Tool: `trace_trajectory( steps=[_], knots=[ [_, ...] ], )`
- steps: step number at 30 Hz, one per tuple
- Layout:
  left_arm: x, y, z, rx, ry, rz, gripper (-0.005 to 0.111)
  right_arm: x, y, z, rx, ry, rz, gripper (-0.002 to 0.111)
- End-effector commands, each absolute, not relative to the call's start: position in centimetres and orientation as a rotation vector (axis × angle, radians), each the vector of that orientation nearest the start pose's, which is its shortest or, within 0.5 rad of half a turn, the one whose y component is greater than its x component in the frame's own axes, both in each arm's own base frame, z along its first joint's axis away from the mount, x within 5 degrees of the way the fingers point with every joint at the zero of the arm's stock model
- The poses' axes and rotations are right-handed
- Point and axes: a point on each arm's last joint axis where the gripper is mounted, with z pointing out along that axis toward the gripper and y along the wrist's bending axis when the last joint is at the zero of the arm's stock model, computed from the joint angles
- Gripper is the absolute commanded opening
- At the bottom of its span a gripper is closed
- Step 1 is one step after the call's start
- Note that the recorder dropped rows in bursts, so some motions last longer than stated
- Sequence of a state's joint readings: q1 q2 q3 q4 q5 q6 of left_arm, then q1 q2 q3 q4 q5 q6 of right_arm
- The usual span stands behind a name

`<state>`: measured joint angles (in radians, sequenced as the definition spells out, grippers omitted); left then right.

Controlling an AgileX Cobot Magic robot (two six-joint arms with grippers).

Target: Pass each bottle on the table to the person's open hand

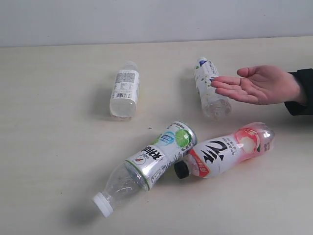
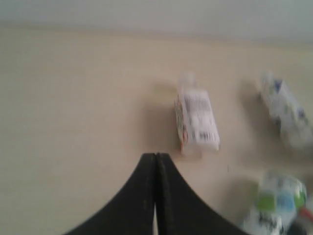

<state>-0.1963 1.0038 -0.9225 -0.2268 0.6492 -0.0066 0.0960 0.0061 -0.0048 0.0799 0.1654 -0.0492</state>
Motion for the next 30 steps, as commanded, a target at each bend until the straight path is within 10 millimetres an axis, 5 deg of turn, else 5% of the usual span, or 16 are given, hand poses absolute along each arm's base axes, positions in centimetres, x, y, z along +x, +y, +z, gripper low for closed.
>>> trace_trajectory(
  steps=[1,6,18,23,27,30],
  knots=[
    [22.3,-8.6,33.7,0.527,2.611,-0.522,0.0,5.6,0.6,19.9,-0.061,1.639,0.104,0.0],
    [22.7,-13.8,32.5,0.819,2.629,-0.552,0.0,5.6,0.6,19.9,-0.061,1.639,0.104,0.0],
    [19.9,-25.1,27.0,1.289,2.664,-0.216,0.004,5.6,0.6,19.9,-0.061,1.639,0.104,0.0],
    [20.4,-27.6,25.5,1.282,2.702,-0.201,0.037,5.6,0.6,19.9,-0.061,1.639,0.104,0.0],
    [20.8,-28.6,24.0,1.319,2.714,-0.183,0.086,5.6,0.6,19.9,-0.061,1.639,0.104,0.0],
    [21.0,-29.1,22.8,1.336,2.727,-0.171,0.094,5.6,0.6,19.9,-0.061,1.639,0.104,0.0]
  ],
)
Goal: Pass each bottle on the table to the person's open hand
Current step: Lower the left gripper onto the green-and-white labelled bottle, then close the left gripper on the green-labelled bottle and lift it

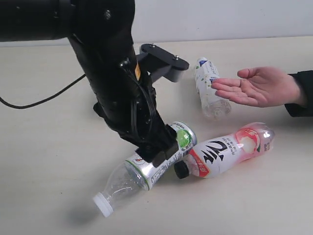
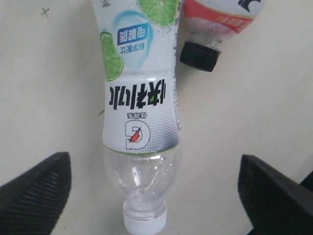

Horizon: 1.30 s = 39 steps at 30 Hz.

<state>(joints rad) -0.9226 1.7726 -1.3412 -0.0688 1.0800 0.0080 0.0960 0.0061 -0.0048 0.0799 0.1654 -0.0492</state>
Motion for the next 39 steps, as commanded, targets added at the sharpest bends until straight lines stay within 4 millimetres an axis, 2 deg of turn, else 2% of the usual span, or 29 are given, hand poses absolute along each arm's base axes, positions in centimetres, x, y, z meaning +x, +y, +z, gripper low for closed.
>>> trace_trajectory(
  steps=[1,5,9,15,25,36,39],
  knots=[
    [21.1,-29.2,22.3,1.339,2.736,-0.165,0.092,5.6,0.6,19.9,-0.061,1.639,0.104,0.0],
    [21.4,-29.6,20.6,1.354,2.77,-0.138,0.085,5.6,0.6,19.9,-0.061,1.639,0.104,0.0],
    [21.5,-30.0,19.2,1.436,2.756,-0.11,0.085,5.6,0.6,19.9,-0.061,1.639,0.104,0.0],
    [22.3,-30.4,17.3,1.456,2.721,-0.041,0.085,5.6,0.6,19.9,-0.061,1.639,0.104,0.0],
    [22.6,-30.6,14.2,1.494,2.767,0.023,0.085,5.6,0.6,19.9,-0.061,1.639,0.104,0.0],
    [22.7,-30.7,13.6,1.423,2.81,0.027,0.085,5.6,0.6,19.9,-0.061,1.639,0.104,0.0],
    [22.7,-30.7,13.6,1.411,2.816,0.028,0.079,5.6,0.6,19.9,-0.061,1.639,0.104,0.0]
  ],
)
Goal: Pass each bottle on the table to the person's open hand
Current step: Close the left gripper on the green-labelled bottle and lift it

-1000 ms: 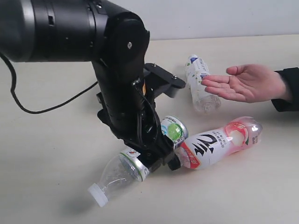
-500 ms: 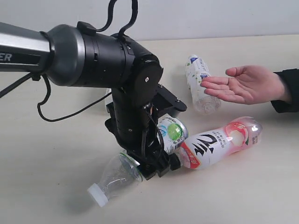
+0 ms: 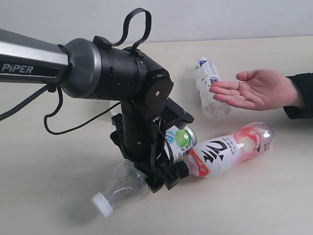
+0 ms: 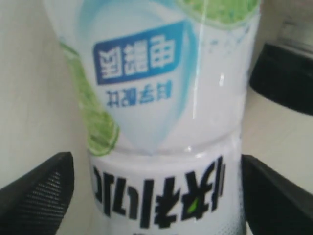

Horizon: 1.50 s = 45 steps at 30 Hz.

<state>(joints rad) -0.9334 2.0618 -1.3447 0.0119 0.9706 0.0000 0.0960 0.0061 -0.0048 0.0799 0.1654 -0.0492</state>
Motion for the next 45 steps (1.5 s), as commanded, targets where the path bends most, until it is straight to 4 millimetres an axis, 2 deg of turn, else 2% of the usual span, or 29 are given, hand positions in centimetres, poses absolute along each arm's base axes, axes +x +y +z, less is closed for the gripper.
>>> trace_trajectory(
  steps=[1,9,18,26,31,40,45],
  knots=[
    [22.7,-30.7,13.6,1.401,2.821,0.028,0.074,5.6,0.6,19.9,-0.061,1.639,0.104,0.0],
    [22.6,-30.7,13.6,1.38,2.838,0.033,0.044,5.6,0.6,19.9,-0.061,1.639,0.104,0.0],
    [22.6,-30.6,13.7,1.355,2.859,0.042,0.0,5.6,0.6,19.9,-0.061,1.639,0.104,0.0],
    [22.6,-30.4,15.4,1.347,2.814,0.027,0.0,5.6,0.6,19.9,-0.062,1.641,0.104,0.0],
    [22.9,-30.0,17.0,1.274,2.794,0.072,0.0,5.6,0.6,19.9,-0.062,1.641,0.104,0.0],
    [23.3,-30.3,21.2,1.137,2.757,0.021,0.0,5.6,0.6,19.9,-0.062,1.641,0.104,0.0],
    [23.7,-31.0,24.0,0.989,2.739,-0.069,0.0,5.6,0.6,19.9,-0.062,1.641,0.104,0.0]
  ],
)
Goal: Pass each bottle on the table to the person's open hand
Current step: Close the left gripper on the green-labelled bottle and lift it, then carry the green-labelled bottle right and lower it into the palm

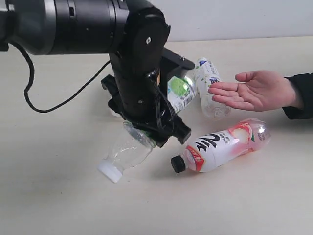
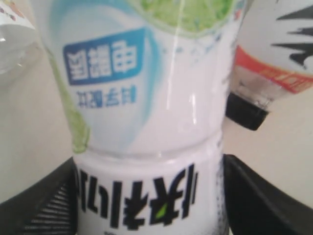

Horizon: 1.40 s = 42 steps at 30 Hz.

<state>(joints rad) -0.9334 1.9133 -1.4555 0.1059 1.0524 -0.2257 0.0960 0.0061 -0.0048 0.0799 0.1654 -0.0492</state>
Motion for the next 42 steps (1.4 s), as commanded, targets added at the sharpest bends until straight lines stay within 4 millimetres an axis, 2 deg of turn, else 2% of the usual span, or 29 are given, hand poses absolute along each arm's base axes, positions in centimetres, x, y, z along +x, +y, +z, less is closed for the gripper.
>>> trace_trajectory(
  steps=[1,8,13,16,24,29,33,38,42],
  knots=[
    [23.7,-31.2,24.5,0.968,2.736,-0.092,0.0,5.6,0.6,19.9,-0.062,1.641,0.104,0.0],
    [23.9,-33.0,27.9,0.706,2.743,-0.371,0.0,5.6,0.6,19.9,-0.062,1.641,0.104,0.0],
    [23.6,-35.1,29.7,0.577,2.688,-0.74,0.0,5.6,0.6,19.9,-0.062,1.641,0.104,0.0],
    [23.5,-36.2,30.5,0.527,2.625,-0.945,0.0,5.6,0.6,19.9,-0.062,1.641,0.104,0.0],
    [24.1,-38.0,32.0,0.377,2.489,-1.242,0.0,5.6,0.6,19.9,-0.062,1.641,0.104,0.0],
    [25.7,-40.5,31.7,0.354,2.475,-1.316,0.0,5.6,0.6,19.9,-0.062,1.641,0.104,0.0],
    [27.3,-42.3,30.0,0.371,2.494,-1.31,0.0,5.6,0.6,19.9,-0.062,1.641,0.104,0.0],
    [30.8,-42.5,26.7,0.232,2.55,-1.288,0.0,5.6,0.6,19.9,-0.062,1.641,0.104,0.0],
    [32.2,-42.5,24.2,0.167,2.574,-1.263,0.0,5.6,0.6,19.9,-0.062,1.641,0.104,0.0]
  ],
)
